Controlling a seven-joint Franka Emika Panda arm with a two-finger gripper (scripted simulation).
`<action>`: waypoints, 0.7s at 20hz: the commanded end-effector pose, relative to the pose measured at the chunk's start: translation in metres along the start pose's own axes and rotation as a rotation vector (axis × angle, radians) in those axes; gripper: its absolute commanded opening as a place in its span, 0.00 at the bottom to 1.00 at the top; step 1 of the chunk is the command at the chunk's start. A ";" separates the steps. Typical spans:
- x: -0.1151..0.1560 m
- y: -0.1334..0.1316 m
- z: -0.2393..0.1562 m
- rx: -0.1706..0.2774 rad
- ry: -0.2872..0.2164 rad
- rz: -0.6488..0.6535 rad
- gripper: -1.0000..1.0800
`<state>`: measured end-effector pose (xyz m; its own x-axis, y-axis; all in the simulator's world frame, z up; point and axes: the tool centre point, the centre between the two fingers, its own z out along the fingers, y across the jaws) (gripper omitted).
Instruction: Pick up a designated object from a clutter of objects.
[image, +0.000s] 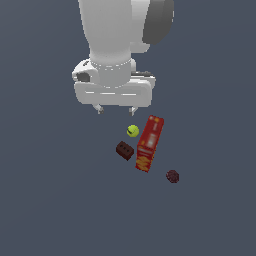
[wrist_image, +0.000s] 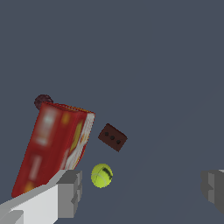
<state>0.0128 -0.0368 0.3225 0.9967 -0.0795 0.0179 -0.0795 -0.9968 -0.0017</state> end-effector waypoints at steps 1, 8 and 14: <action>0.000 0.000 0.000 0.000 0.000 0.000 0.96; 0.004 -0.016 -0.006 0.026 0.022 0.007 0.96; 0.005 -0.020 -0.010 0.034 0.030 0.010 0.96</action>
<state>0.0194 -0.0176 0.3332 0.9949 -0.0888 0.0475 -0.0872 -0.9956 -0.0356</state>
